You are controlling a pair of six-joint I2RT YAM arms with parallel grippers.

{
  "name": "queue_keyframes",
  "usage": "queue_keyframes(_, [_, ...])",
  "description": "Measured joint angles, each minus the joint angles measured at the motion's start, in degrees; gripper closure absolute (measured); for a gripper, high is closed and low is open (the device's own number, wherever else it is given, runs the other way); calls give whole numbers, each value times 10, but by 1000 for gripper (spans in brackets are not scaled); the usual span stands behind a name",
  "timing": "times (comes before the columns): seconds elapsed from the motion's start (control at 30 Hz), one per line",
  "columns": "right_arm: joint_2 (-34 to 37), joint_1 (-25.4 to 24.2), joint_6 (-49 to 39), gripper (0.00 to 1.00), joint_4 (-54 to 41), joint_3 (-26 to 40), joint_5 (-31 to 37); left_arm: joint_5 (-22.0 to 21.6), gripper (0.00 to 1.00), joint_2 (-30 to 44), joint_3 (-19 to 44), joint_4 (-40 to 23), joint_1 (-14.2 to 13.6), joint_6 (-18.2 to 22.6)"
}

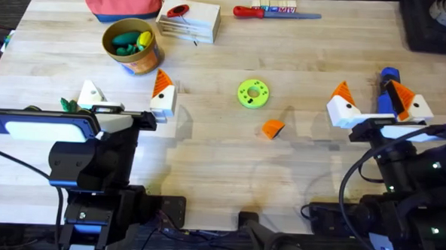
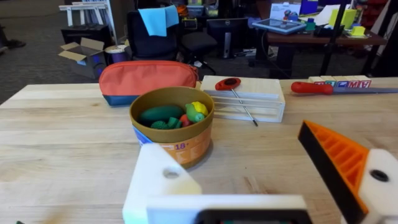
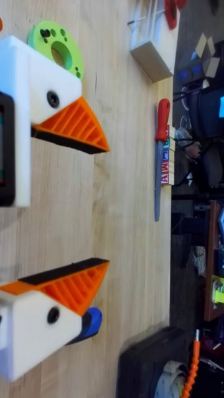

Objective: Pick up the gripper from the table and insert it into the empty holder that is missing its gripper. Then pick up a screw, insert it into the mounting hole, and use the screwdriver to tighten it. Finally, clean up the table by picking up the vegetable and placing it into the bucket.

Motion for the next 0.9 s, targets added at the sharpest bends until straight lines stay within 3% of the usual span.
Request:
queue_keyframes(0.43, [0,0,0,10,-3,0,0,0,47,0,0,-1,0,0])
queue_keyframes(0.57, [1,0,10,10,-59,26,-1,0,44,0,16,-68,0,2])
queue_keyframes(0.7, [21,0,43,10,-218,97,-4,-1,43,18,104,-177,0,3])
queue_keyframes(0.9, [117,0,93,10,-376,255,-10,-31,44,129,313,-349,0,9])
